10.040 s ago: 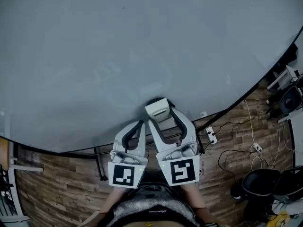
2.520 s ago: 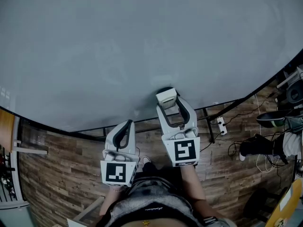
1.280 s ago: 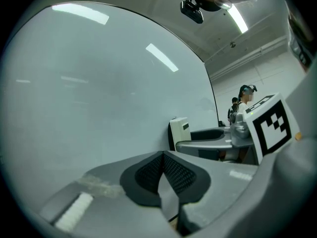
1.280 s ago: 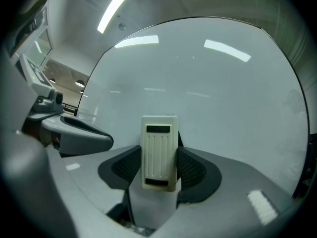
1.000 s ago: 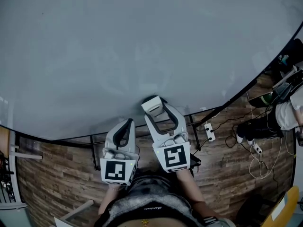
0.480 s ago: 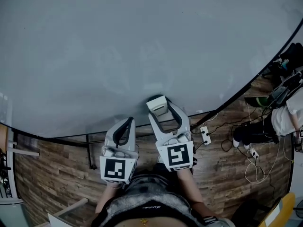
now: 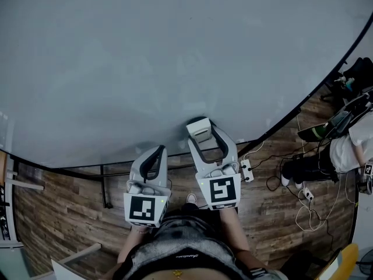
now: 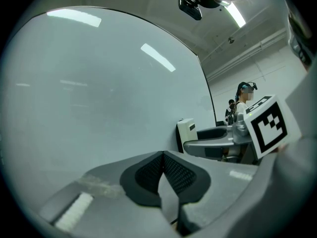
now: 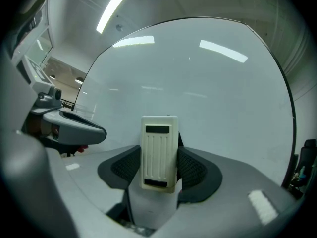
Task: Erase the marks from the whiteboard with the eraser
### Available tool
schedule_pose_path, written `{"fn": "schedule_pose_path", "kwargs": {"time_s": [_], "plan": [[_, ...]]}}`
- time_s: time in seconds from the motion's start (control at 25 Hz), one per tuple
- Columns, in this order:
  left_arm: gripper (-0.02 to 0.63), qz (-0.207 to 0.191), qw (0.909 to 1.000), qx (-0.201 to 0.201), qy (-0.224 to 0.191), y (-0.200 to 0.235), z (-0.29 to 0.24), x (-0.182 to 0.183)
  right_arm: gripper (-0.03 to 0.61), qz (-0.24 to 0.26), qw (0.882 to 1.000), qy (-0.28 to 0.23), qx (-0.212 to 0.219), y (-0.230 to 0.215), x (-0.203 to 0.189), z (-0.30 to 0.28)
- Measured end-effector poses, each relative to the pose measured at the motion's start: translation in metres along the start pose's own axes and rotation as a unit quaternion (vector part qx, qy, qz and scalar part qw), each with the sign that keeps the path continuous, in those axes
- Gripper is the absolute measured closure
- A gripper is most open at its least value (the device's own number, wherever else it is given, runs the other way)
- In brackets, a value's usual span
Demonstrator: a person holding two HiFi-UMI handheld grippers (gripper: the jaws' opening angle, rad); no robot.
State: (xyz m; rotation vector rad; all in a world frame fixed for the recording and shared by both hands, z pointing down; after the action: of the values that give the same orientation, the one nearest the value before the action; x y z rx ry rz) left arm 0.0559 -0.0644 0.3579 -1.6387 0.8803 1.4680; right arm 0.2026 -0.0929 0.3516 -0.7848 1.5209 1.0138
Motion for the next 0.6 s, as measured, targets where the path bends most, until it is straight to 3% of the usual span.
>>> {"fn": "schedule_pose_path", "kwargs": {"time_s": [0.6], "plan": [[0.609, 0.023, 0.9997, -0.002, 0.012, -0.037, -0.041, 0.004, 0.337, 0.009, 0.999, 0.003, -0.030, -0.074, -0.012, 0.007]]}}
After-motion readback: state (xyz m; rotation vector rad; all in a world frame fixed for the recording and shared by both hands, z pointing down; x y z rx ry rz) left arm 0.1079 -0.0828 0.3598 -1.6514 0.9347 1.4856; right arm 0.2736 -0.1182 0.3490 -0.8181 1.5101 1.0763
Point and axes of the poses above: the fingertips, and each gripper's own axes: z backward along the fingers, y to its left, x out of its top, the point moved 6 cm from there along z, backward along the fingers, and after that the axes turned 2 degrees about -y, right-handed, at the moved point
